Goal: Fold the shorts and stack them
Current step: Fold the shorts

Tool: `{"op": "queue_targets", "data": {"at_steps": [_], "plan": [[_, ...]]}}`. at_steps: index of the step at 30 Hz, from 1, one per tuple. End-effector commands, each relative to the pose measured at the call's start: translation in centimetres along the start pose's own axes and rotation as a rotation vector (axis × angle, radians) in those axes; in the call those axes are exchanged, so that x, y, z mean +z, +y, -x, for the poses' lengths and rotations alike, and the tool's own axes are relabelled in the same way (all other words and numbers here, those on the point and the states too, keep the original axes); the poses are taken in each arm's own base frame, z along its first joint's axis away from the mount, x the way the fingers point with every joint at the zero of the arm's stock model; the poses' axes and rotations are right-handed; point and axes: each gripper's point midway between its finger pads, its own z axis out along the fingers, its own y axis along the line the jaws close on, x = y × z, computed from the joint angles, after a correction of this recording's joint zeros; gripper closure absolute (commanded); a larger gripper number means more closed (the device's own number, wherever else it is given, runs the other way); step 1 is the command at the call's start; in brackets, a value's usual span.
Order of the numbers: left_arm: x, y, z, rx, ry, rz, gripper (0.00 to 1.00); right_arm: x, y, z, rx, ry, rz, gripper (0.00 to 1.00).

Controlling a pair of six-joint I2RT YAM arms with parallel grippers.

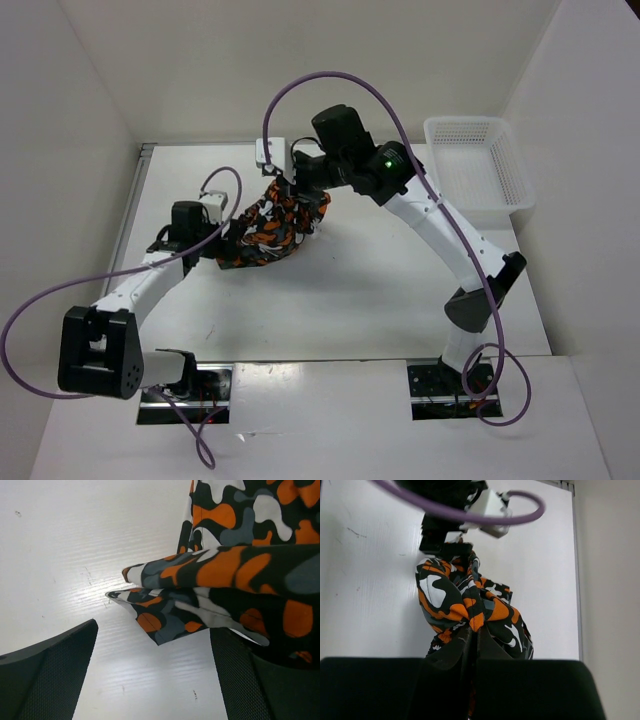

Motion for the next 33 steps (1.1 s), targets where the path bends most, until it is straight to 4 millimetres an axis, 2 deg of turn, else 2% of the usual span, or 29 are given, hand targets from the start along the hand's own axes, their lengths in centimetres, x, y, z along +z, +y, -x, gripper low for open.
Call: {"op": "queue_targets", "data": {"at_steps": [1,2,4,5,7,10,12,16,19,21,22,24,25,27,29,32,33], "plan": [[0.1,-0.3,2.5,-0.053,-0.039,-0.142,0.01,-1.8,0.2,0.8,-0.051,-0.008,-0.028,1.00],[0.3,-0.3,2.2,-0.063,-0.027,-0.156,0.01,-1.3,0.5,-0.2,-0.049,0.019,-0.019,1.00],[0.7,-0.5,1.7,-0.064,-0.023,-0.167,0.01,-1.9,0.5,-0.6,-0.071,0.040,-0.038,1.00],[1.1,-0.5,1.3,-0.065,-0.020,-0.167,0.01,-1.4,1.0,-1.6,-0.069,0.061,-0.017,1.00],[2.2,-0.6,1.3,-0.063,-0.031,-0.175,0.01,-1.8,1.5,-2.2,-0.074,0.076,-0.015,1.00],[2.8,-0.5,2.5,-0.063,-0.032,-0.185,0.01,-2.0,2.0,-2.6,-0.083,0.081,-0.010,1.00],[3.4,-0.7,1.7,-0.069,-0.005,-0.197,0.01,-2.0,2.3,-3.4,-0.085,0.101,-0.003,1.00],[4.8,-0.8,1.4,-0.063,0.019,-0.193,0.01,-1.7,2.6,-4.3,-0.096,0.120,0.002,1.00],[6.2,-0.8,2.4,-0.044,-0.031,-0.179,0.01,-1.9,3.0,-4.9,-0.103,0.132,0.002,1.00],[7.2,-0.6,3.7,-0.028,-0.090,-0.159,0.01,-2.0,3.2,-5.3,-0.109,0.145,0.002,1.00],[7.2,-0.9,4.5,-0.019,-0.106,-0.164,0.01,-1.7,3.3,-5.7,-0.106,0.149,0.006,1.00],[7.8,-0.8,4.5,-0.023,-0.084,-0.166,0.01,-1.6,3.5,-6.0,-0.103,0.154,0.012,1.00],[7.9,-0.7,5.7,-0.019,-0.105,-0.164,0.01,-1.6,3.5,-6.0,-0.103,0.154,0.013,1.00],[8.3,-0.8,6.2,-0.018,-0.107,-0.173,0.01,-1.5,3.7,-6.3,-0.099,0.160,0.019,1.00],[8.8,-0.9,6.1,-0.019,-0.105,-0.184,0.01,-1.3,3.9,-6.6,-0.096,0.166,0.025,1.00],[9.3,-2.0,4.9,-0.013,-0.062,-0.212,0.01,-1.1,3.9,-6.8,-0.095,0.167,0.026,1.00],[9.6,-2.1,3.9,-0.018,-0.029,-0.215,0.01,-1.1,3.9,-6.8,-0.095,0.167,0.026,1.00]]}}
